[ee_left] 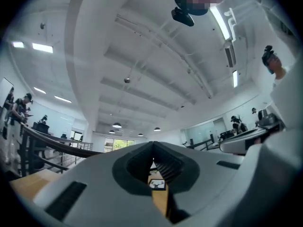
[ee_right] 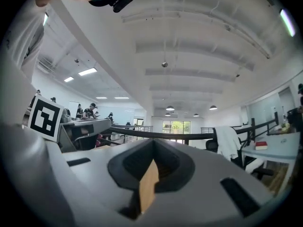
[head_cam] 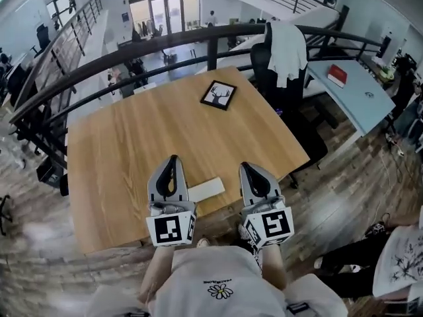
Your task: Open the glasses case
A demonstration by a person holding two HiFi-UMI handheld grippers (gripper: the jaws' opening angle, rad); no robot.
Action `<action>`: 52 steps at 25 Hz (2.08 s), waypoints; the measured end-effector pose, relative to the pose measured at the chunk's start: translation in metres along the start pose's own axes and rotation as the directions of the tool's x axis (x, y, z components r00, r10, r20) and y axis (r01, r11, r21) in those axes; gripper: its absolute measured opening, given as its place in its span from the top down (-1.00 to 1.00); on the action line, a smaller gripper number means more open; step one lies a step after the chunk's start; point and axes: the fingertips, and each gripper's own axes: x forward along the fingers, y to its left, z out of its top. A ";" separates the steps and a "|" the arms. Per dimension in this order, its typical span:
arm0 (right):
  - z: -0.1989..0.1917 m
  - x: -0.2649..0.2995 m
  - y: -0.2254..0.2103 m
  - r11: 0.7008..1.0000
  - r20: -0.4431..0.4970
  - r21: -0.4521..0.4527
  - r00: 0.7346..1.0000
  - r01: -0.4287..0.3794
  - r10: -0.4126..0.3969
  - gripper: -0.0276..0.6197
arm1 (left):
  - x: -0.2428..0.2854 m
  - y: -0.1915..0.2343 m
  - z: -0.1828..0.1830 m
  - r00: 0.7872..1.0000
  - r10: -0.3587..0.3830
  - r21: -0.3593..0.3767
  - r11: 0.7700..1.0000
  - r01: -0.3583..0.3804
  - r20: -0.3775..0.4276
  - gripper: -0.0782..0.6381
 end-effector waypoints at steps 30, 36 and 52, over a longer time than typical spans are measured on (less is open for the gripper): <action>-0.021 0.076 0.011 0.898 -0.063 0.010 0.896 -0.440 0.440 0.90 | -0.029 0.045 -0.043 0.885 0.450 0.065 0.893 -0.445 -0.120 0.74; -0.027 0.078 0.019 0.886 -0.081 -0.012 0.884 -0.463 0.461 0.90 | -0.025 0.046 -0.055 0.886 0.429 0.034 0.902 -0.430 -0.177 0.73; -0.073 0.074 0.041 0.860 -0.202 0.043 0.838 -0.509 0.507 0.90 | -0.077 0.025 -0.222 0.805 0.199 0.033 0.975 -0.219 -0.558 0.19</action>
